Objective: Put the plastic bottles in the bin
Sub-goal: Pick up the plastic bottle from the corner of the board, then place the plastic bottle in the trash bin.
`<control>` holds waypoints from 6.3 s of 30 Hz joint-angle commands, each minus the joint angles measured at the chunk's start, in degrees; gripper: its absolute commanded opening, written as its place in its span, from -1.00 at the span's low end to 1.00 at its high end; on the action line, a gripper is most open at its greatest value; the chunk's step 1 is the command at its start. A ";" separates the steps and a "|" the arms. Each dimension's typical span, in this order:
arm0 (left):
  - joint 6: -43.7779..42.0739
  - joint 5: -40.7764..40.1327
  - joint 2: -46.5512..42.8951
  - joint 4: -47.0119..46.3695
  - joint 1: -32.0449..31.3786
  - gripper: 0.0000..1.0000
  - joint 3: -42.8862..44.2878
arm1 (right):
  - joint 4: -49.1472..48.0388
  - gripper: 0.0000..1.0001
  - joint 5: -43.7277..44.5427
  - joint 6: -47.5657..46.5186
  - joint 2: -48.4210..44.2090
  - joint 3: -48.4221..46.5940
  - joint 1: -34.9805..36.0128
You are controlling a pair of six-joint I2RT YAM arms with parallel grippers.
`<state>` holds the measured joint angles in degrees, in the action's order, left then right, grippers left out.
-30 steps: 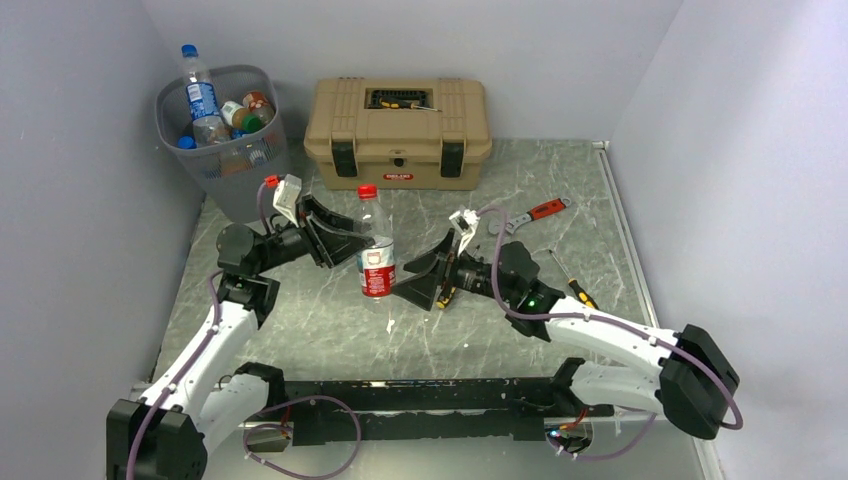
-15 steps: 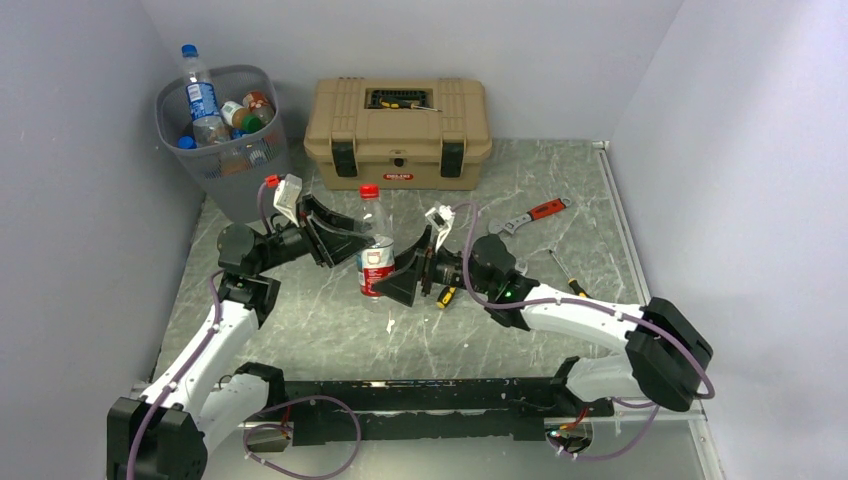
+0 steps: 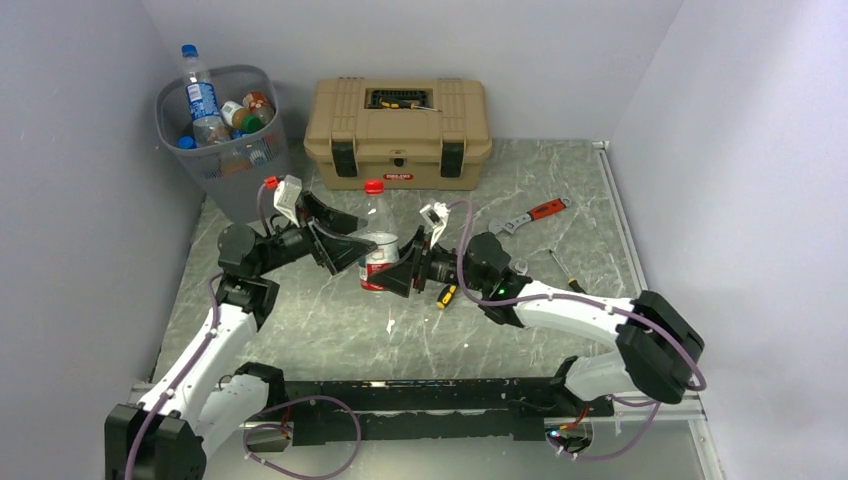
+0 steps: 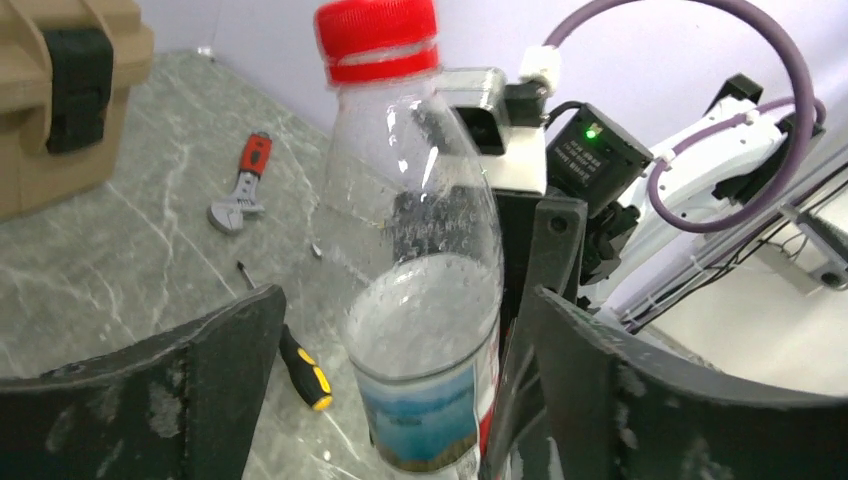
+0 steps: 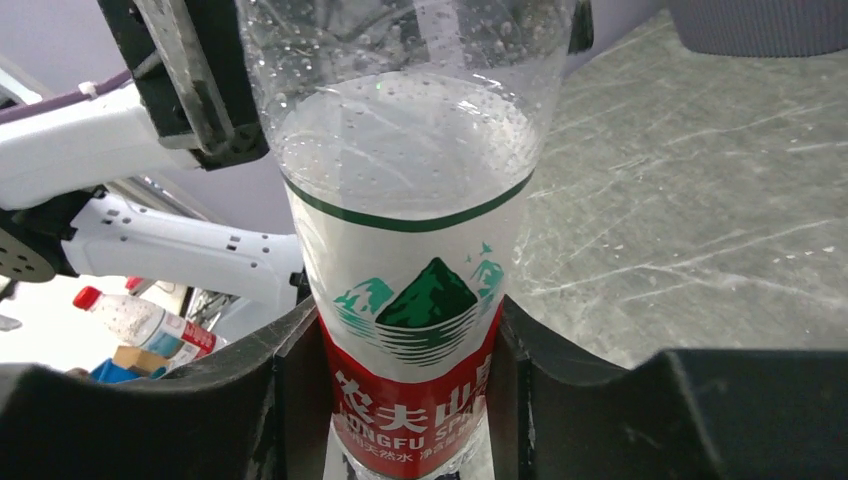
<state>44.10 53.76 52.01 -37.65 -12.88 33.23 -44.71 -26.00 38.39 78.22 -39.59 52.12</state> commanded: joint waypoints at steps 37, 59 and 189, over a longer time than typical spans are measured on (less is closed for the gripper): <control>-16.30 -14.93 -3.67 22.93 -10.92 0.81 14.87 | 8.96 -0.36 62.34 -50.75 -15.37 7.59 22.29; -25.08 -34.39 -2.22 25.66 -23.86 0.36 15.41 | 10.57 -0.36 63.18 -49.03 -12.77 5.62 22.68; -52.71 -73.53 29.96 5.05 25.03 -1.00 47.13 | 39.81 0.98 63.08 -10.36 -40.30 22.59 22.68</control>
<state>-8.56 -16.10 80.95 -33.69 10.76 79.00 -5.15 35.81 27.05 40.12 -18.00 74.72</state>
